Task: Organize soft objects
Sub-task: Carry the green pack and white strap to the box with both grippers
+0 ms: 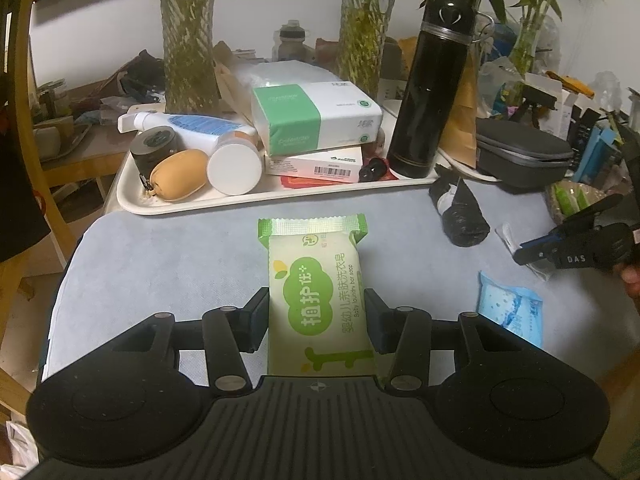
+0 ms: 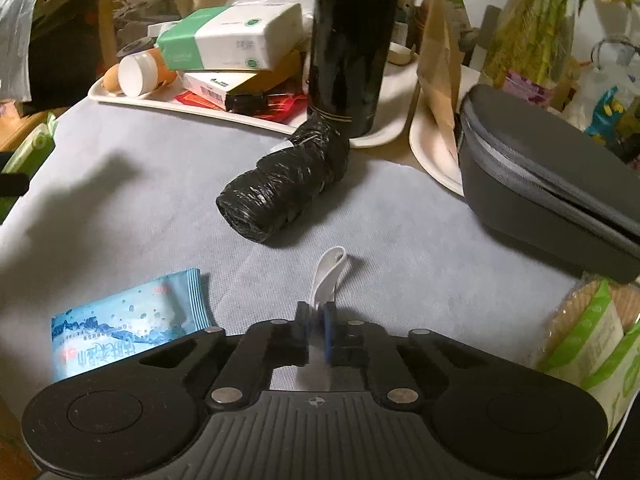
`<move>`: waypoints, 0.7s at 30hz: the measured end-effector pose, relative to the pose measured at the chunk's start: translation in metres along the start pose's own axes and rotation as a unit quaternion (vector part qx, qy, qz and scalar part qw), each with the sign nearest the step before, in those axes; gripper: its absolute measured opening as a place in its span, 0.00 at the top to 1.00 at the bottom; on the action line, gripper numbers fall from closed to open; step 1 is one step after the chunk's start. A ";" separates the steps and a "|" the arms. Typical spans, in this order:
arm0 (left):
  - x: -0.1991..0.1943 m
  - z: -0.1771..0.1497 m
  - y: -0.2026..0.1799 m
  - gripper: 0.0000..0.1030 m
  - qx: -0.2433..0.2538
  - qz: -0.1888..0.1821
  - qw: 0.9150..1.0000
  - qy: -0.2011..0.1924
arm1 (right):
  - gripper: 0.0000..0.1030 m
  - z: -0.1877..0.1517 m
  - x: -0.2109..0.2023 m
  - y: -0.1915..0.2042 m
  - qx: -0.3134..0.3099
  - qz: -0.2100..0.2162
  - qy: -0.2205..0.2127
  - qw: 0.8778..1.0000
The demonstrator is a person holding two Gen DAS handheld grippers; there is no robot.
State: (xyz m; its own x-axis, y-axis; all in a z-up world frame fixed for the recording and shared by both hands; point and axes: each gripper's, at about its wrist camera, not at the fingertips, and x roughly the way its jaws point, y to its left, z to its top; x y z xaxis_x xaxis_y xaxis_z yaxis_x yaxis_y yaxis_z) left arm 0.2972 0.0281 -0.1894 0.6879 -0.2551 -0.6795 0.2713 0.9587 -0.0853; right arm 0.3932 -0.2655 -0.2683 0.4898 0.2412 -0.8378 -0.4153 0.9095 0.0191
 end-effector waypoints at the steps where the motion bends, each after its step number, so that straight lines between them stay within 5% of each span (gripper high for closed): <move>1: 0.000 0.000 0.000 0.54 -0.001 0.000 1.000 0.000 | 0.95 0.000 0.000 -0.001 0.002 0.003 0.001 1.000; 10: -0.014 0.009 0.007 0.54 -0.022 0.008 1.000 -0.003 | 0.96 0.006 -0.034 0.006 -0.009 0.010 -0.010 1.000; 21: -0.076 0.025 -0.007 0.54 0.017 0.016 1.000 -0.017 | 0.96 0.010 -0.104 0.010 0.015 0.016 -0.037 0.999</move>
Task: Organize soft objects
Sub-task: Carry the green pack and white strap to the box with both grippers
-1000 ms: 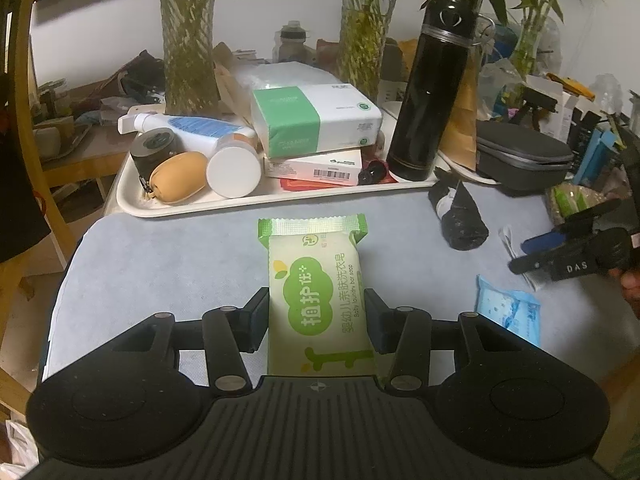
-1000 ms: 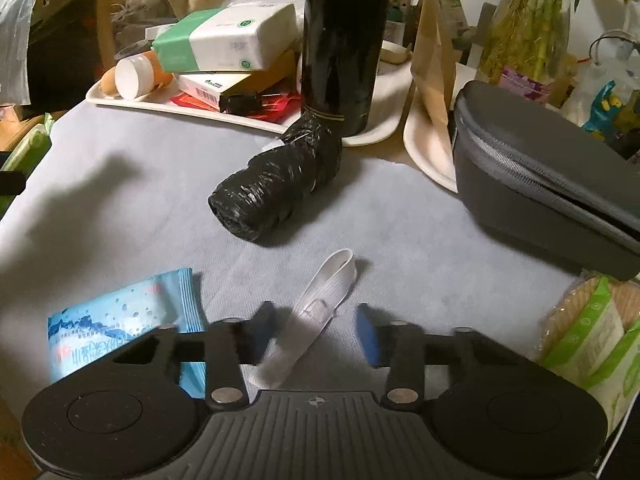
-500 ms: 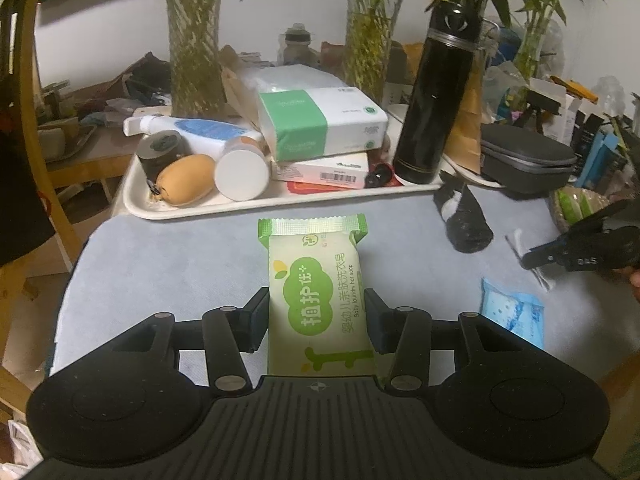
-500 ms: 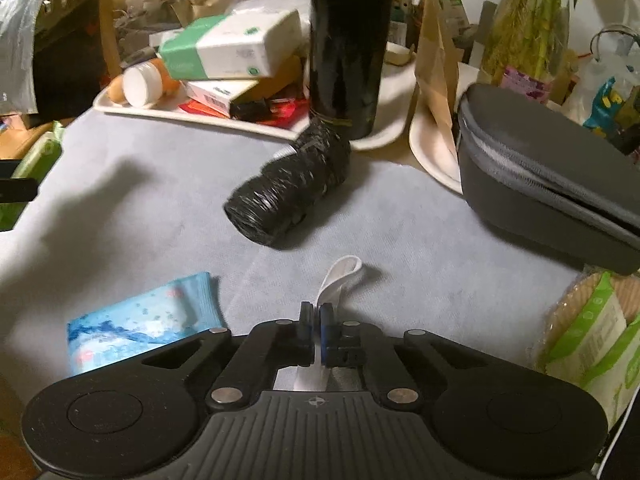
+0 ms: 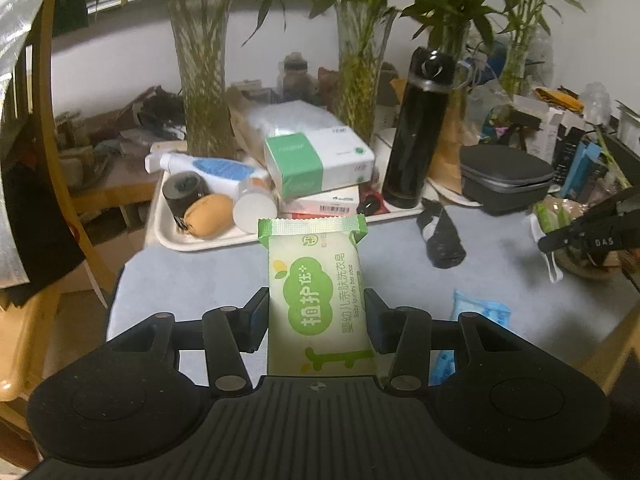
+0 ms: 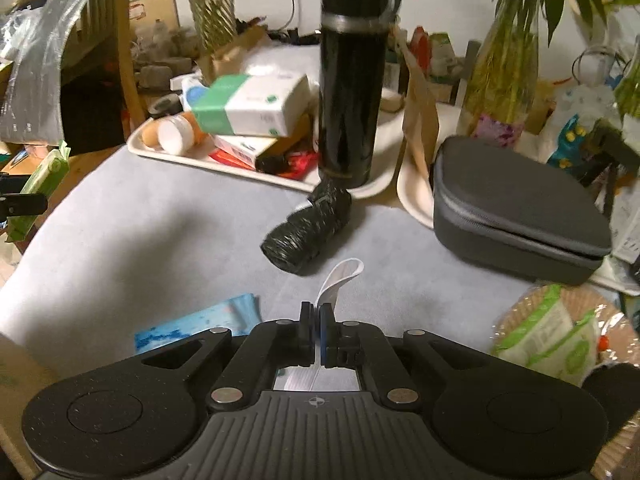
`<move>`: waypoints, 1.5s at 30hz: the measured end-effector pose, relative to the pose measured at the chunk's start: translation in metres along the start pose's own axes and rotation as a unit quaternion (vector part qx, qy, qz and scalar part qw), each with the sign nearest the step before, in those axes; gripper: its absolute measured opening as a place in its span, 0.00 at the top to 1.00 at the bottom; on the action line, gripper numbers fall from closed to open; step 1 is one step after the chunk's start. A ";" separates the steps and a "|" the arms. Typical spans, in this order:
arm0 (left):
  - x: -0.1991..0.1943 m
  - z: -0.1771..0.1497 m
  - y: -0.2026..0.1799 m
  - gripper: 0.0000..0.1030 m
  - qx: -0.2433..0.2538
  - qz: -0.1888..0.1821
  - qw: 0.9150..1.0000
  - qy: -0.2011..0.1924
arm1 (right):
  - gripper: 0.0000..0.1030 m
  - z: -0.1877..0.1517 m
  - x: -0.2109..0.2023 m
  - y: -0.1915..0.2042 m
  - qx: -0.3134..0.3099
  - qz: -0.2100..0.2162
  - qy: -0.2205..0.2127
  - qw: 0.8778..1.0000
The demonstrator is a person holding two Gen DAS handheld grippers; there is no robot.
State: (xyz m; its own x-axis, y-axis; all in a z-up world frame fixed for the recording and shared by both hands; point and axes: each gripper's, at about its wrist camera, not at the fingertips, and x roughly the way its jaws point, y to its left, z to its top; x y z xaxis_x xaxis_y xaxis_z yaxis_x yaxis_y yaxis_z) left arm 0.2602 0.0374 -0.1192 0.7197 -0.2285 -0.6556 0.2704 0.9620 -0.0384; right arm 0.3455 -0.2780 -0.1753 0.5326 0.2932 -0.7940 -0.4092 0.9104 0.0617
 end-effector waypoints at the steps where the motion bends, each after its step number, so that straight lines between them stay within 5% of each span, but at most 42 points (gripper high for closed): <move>1: -0.006 0.001 -0.001 0.54 0.003 0.002 1.000 -0.002 | 0.96 0.000 -0.009 0.003 0.002 0.002 -0.002 1.000; 29: -0.160 -0.006 -0.098 0.54 0.104 -0.049 0.991 -0.065 | 0.95 -0.041 -0.186 0.068 0.007 0.070 -0.060 0.996; 45: -0.157 -0.013 -0.151 0.54 0.069 -0.098 0.993 0.002 | 0.95 -0.070 -0.214 0.073 0.001 0.079 -0.060 0.995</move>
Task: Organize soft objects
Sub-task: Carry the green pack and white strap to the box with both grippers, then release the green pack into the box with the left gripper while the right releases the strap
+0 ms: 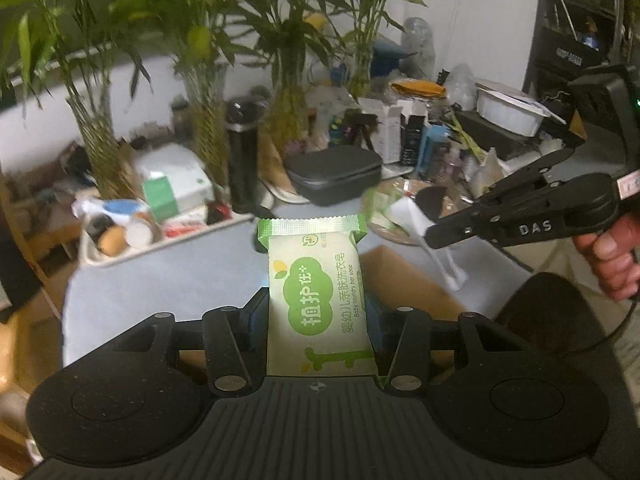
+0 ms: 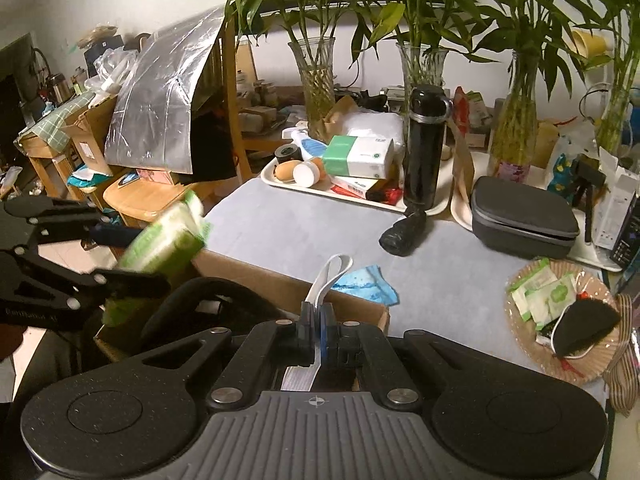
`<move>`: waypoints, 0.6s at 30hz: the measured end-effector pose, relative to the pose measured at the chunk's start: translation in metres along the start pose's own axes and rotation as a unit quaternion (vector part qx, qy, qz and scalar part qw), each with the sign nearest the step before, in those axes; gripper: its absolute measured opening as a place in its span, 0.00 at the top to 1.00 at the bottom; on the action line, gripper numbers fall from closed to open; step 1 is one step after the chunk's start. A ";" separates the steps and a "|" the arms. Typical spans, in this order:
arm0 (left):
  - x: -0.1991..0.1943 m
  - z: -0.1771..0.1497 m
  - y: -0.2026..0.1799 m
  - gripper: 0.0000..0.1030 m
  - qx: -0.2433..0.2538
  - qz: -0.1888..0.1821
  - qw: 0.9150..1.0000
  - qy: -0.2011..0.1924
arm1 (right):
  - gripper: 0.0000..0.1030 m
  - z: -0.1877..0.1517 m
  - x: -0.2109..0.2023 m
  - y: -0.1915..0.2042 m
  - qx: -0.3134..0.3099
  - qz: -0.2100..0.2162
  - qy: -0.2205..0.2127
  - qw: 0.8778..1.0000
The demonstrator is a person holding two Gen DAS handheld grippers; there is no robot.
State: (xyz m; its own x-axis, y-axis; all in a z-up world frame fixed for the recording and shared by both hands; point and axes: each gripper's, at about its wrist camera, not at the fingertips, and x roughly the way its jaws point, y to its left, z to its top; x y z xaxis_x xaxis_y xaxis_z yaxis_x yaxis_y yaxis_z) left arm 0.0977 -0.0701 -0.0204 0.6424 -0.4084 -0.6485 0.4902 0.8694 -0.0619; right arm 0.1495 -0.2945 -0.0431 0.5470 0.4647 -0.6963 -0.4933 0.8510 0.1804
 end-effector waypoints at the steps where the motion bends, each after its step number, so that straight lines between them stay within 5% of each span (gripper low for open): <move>1: 0.004 0.002 -0.003 0.54 -0.010 -0.005 1.000 0.007 | 0.95 -0.001 -0.002 -0.001 0.000 0.001 0.000 1.000; 5: 0.020 0.009 -0.002 0.50 -0.072 -0.031 0.997 0.021 | 0.95 -0.005 -0.003 -0.003 0.001 0.001 0.002 1.000; 7: 0.020 0.012 0.005 0.29 -0.109 -0.067 0.992 0.009 | 0.95 -0.008 -0.004 -0.005 0.005 0.002 0.003 1.000; 9: 0.015 0.014 0.010 0.25 -0.132 -0.082 0.988 -0.010 | 0.95 -0.011 -0.005 -0.006 0.007 0.001 0.004 1.000; 18: -0.013 0.006 0.018 0.25 -0.087 -0.019 0.995 -0.033 | 0.95 -0.019 -0.005 -0.006 0.027 0.008 0.013 1.000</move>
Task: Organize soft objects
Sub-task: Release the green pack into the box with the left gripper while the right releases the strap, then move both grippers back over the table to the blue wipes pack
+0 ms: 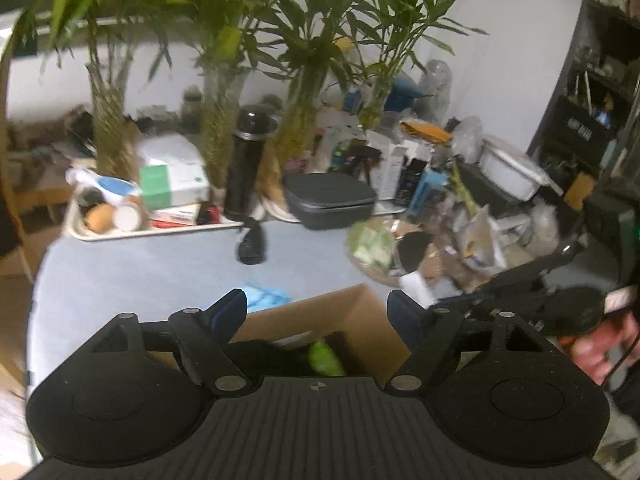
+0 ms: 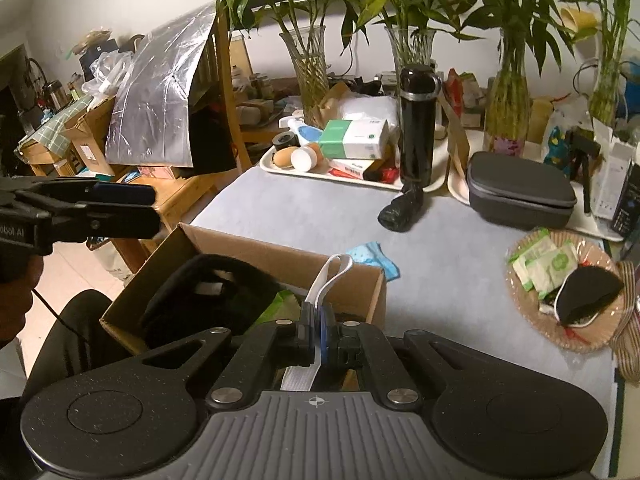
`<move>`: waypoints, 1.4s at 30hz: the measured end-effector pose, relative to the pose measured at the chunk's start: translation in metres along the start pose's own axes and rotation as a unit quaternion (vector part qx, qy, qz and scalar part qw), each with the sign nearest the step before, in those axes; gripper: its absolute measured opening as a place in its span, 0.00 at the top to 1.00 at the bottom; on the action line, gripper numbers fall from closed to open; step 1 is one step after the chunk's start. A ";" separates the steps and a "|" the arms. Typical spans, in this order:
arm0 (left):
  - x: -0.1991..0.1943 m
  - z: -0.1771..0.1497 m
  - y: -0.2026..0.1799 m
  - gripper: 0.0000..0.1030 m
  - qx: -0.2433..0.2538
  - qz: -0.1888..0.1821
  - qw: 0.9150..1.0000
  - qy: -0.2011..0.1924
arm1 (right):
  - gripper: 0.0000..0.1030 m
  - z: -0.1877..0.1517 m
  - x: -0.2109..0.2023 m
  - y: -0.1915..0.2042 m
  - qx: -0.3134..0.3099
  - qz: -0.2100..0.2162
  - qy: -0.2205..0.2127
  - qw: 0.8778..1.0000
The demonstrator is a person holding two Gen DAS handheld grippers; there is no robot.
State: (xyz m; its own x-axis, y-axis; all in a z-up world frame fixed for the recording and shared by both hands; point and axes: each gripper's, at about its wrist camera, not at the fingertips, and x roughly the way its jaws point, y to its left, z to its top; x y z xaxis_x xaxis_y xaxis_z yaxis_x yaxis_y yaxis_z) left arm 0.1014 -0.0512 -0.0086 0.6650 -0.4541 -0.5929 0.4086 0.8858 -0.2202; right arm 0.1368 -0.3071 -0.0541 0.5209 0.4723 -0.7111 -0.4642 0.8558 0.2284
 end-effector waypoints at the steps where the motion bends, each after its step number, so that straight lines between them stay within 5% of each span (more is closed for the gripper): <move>1: -0.003 -0.003 0.001 0.25 0.011 0.010 1.000 0.000 | 0.95 0.000 0.000 0.001 0.000 0.000 0.000 1.000; 8: -0.019 -0.015 0.008 0.25 0.059 0.061 0.996 0.005 | 0.92 0.002 0.012 0.006 -0.008 0.002 0.020 1.000; 10: -0.022 -0.017 0.013 0.25 0.062 0.066 0.996 0.008 | 0.78 0.000 0.023 0.008 -0.012 0.002 0.042 0.999; 12: -0.025 -0.018 0.018 0.25 0.060 0.068 0.996 0.011 | 0.30 -0.001 0.026 0.007 -0.012 -0.009 0.038 0.999; 14: -0.028 -0.020 0.024 0.25 0.058 0.072 0.996 0.013 | 0.17 -0.001 0.025 0.005 -0.006 -0.010 0.025 1.000; 17: -0.031 -0.024 0.032 0.25 0.059 0.078 0.995 0.013 | 0.10 0.001 0.025 -0.001 0.012 -0.003 0.022 1.000; 29: -0.027 -0.028 0.055 0.25 0.052 0.106 0.993 0.013 | 0.00 0.007 0.035 -0.002 -0.005 -0.030 0.020 0.999; 42: -0.016 -0.025 0.073 0.25 0.038 0.113 0.993 0.009 | 0.00 0.016 0.047 -0.013 0.008 -0.045 0.013 0.999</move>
State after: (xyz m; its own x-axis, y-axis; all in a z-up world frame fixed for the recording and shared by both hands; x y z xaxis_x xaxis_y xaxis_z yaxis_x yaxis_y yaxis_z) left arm 0.1053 0.0234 -0.0350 0.7345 -0.2414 -0.6342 0.2959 0.9550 -0.0208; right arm 0.1788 -0.2927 -0.0803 0.5414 0.3885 -0.7456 -0.4054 0.8975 0.1733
